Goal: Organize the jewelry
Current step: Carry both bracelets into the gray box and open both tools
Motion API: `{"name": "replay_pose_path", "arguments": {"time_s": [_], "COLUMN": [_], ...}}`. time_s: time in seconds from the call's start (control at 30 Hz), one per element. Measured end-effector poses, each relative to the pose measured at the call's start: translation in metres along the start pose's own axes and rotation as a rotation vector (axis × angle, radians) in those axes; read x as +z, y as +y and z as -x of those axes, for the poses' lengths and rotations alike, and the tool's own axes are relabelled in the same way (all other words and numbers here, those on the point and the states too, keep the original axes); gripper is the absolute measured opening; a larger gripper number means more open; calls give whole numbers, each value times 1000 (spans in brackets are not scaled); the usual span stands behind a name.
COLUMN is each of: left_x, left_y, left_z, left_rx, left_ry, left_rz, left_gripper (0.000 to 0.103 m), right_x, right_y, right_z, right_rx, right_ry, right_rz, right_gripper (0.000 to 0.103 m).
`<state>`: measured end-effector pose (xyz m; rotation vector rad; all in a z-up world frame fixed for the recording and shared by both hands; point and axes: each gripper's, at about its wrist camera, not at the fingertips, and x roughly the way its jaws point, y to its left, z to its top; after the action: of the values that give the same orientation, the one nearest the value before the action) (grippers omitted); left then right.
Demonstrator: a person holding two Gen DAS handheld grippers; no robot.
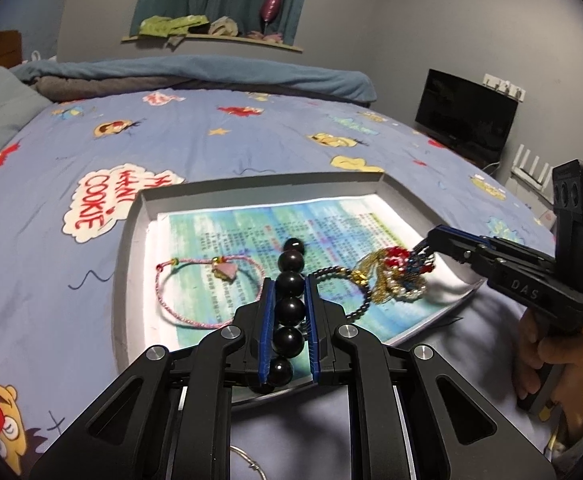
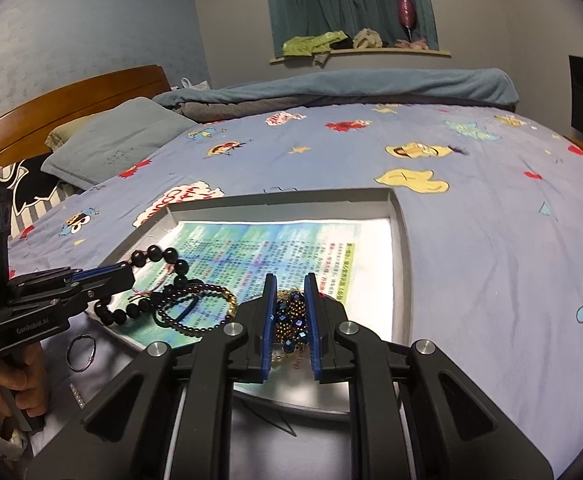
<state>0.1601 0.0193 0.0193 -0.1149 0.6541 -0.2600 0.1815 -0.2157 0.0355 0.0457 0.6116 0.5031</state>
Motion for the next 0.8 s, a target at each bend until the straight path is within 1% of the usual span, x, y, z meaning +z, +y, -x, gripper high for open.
{"name": "replay_pose_path", "arguments": {"time_s": [0.03,0.13,0.17,0.2,0.23,0.3,0.37,0.43,0.53,0.6,0.7,0.8], "left_x": [-1,-3,-3,-3,-3,-4,-4,-4,-4,-6,-10,-15], "left_y": [1,3,3,3,2,1,1,1,2,2,1,-1], "left_z": [-1,0,0,1,2,4,7,11,16,19,24,29], "left_rx": [2,32,34,34,36,47,60,61,69,72,64,64], "left_ry": [3,-5,-8,-11,-15,-24,-40,-59,-76,-80,-90,-104], "left_rz": [3,9,9,7,5,-1,-1,0,5,7,6,3], "left_gripper": [15,30,33,34,39,51,74,82,91,91,91,92], "right_x": [0,0,0,-1,-1,-1,-1,-3,-4,-6,-8,-12], "right_y": [-2,-4,-4,-4,-4,-3,0,3,5,4,4,5], "right_z": [-1,-2,-2,-2,-1,2,6,10,17,21,24,27], "right_rx": [2,8,9,8,10,9,6,0,-5,-10,-12,-25], "right_ry": [4,7,7,7,3,-14,-29,-48,-82,-97,-107,-119], "right_rz": [-6,-17,-18,-18,-15,-4,9,25,35,29,21,28], "right_gripper": [14,15,16,24,39,55,57,64,72,76,77,81]}}
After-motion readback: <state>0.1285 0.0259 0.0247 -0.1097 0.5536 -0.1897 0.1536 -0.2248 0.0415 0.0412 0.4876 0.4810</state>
